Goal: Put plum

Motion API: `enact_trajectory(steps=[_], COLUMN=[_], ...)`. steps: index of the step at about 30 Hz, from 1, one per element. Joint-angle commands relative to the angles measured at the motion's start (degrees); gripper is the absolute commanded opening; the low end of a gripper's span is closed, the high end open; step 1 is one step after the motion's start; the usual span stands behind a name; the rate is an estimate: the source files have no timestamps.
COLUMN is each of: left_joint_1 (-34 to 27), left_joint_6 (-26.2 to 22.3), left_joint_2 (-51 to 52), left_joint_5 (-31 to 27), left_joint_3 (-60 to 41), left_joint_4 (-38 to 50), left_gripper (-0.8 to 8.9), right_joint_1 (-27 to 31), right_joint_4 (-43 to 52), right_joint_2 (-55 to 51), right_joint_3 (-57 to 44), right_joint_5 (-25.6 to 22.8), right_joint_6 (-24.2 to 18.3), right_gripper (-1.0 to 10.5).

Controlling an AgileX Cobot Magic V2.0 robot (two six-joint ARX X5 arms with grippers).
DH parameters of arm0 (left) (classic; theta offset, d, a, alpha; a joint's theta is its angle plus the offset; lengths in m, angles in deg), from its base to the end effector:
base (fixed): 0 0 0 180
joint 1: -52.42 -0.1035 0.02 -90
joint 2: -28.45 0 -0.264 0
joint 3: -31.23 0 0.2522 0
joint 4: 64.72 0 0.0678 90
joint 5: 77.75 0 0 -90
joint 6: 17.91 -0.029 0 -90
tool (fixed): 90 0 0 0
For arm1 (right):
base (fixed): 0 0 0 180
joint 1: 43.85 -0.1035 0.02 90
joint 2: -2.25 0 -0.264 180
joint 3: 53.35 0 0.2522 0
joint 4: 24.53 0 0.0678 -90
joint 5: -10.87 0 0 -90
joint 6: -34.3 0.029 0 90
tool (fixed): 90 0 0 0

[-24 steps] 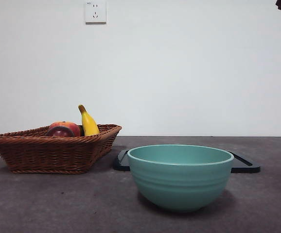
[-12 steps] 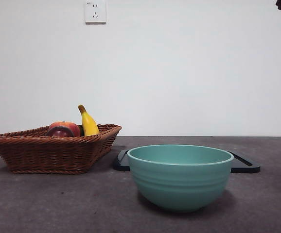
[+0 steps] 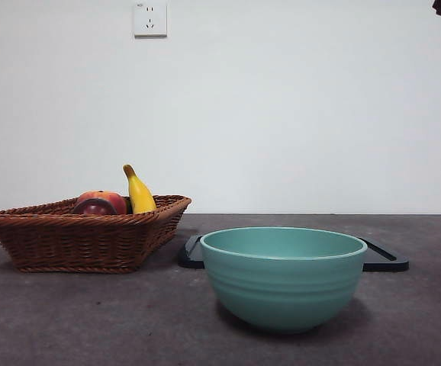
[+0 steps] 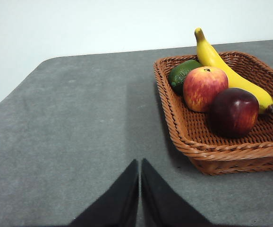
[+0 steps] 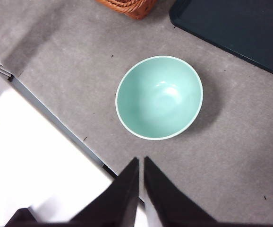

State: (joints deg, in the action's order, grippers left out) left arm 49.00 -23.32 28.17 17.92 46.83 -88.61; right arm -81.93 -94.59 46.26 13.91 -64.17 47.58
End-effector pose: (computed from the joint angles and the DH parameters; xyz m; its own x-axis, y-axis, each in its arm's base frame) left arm 0.0948 0.0028 0.1570 0.9881 -0.0399 -0.1483 0.0520 0.9956 0.0786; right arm 0.0957 0.0845 0.3166 0.3613 0.6110 -0.7044 -0.5834 0.7374 0.3404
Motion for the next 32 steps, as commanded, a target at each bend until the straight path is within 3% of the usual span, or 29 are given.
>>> enact_trajectory(steps=[1, 21, 24, 28, 32], left_joint_1=[-0.1, -0.1, -0.1, -0.1, -0.1], left_joint_6=[0.3, 0.3, 0.3, 0.3, 0.3], left_joint_2=[0.1, 0.1, 0.1, 0.1, 0.1], left_joint_5=[-0.2, -0.2, -0.2, -0.2, -0.2], left_joint_3=[-1.2, -1.2, -1.2, -1.2, -1.2], left_joint_4=[-0.4, -0.4, -0.4, -0.4, -0.5], left_gripper=[0.07, 0.07, 0.07, 0.07, 0.07], right_joint_1=[-0.4, -0.4, -0.3, 3.0, 11.2], right_joint_4=[0.6, 0.6, 1.7, 8.5, 19.1], right_joint_2=[0.4, 0.4, 0.2, -1.2, -4.9], right_joint_3=[0.9, 0.9, 0.9, 0.6, -1.9], right_joint_5=[0.0, 0.0, -0.6, -7.2, -7.9], right_joint_6=[-0.5, -0.5, -2.4, -5.2, -5.2], right_gripper=[0.1, 0.1, 0.1, 0.1, 0.1])
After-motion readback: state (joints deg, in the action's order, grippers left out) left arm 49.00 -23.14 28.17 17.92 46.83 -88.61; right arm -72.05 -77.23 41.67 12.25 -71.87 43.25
